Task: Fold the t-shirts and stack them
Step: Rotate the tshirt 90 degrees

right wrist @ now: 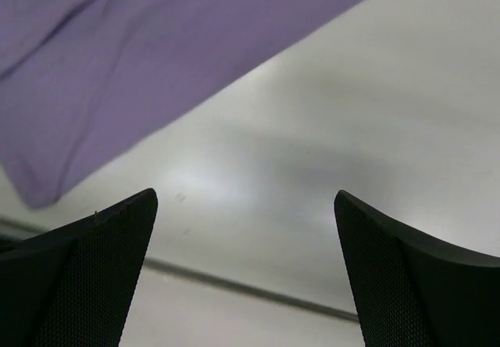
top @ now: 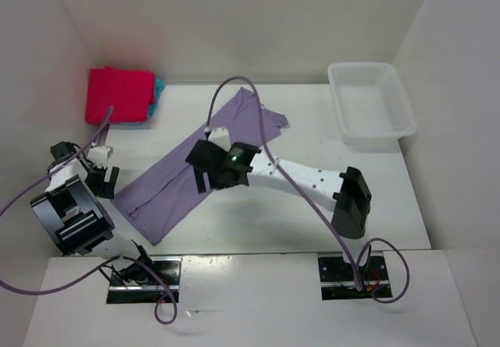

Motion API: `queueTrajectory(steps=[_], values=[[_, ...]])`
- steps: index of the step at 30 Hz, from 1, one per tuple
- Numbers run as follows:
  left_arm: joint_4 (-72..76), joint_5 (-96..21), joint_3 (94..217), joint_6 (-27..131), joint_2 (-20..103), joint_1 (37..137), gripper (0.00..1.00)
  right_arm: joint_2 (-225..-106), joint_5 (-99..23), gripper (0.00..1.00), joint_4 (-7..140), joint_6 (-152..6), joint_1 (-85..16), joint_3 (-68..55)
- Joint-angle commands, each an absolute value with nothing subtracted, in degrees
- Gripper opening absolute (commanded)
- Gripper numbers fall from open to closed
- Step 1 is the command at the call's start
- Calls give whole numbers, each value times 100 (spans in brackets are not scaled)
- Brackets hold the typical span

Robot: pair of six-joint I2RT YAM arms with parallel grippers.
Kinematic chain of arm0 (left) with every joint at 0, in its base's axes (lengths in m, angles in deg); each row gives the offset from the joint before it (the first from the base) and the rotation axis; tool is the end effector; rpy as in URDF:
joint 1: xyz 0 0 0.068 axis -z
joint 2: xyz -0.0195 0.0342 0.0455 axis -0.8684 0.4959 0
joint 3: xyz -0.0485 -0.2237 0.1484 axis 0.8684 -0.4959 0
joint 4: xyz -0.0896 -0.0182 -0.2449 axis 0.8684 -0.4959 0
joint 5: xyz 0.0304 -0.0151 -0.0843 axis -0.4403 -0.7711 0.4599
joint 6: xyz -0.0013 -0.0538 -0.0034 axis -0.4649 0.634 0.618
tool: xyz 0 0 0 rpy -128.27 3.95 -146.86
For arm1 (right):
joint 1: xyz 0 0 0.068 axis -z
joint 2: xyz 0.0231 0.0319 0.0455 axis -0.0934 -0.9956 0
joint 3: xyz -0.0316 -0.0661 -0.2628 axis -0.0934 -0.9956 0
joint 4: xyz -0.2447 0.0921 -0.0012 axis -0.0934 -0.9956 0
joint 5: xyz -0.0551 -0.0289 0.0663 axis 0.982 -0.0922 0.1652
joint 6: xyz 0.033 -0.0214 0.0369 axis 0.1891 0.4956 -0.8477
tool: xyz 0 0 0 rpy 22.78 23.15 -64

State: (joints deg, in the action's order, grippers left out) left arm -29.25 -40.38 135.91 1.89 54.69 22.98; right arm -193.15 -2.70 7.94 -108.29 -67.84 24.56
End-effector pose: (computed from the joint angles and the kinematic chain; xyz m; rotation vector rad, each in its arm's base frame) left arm 0.2354 0.1750 0.1810 0.0679 2.7327 0.2639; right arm 0.2007 0.3491 0.3224 -0.2746 2.4431 0.1263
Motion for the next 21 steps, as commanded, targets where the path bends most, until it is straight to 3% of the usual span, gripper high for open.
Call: queueTrajectory(steps=[1, 9, 21], values=[[-3051, -3535, 13688, 321, 5183, 2090, 95, -19428, -1569, 97, 2330, -11590, -6986, 1696], [-2894, -3228, 13688, 435, 5130, 1958, 99, -20860, -2756, 96, 2606, -12529, -7699, 2380], [-3130, -2656, 13610, 93, 4403, 1633, 100, -22335, -2678, 88, 2457, -14174, -8323, 3821]])
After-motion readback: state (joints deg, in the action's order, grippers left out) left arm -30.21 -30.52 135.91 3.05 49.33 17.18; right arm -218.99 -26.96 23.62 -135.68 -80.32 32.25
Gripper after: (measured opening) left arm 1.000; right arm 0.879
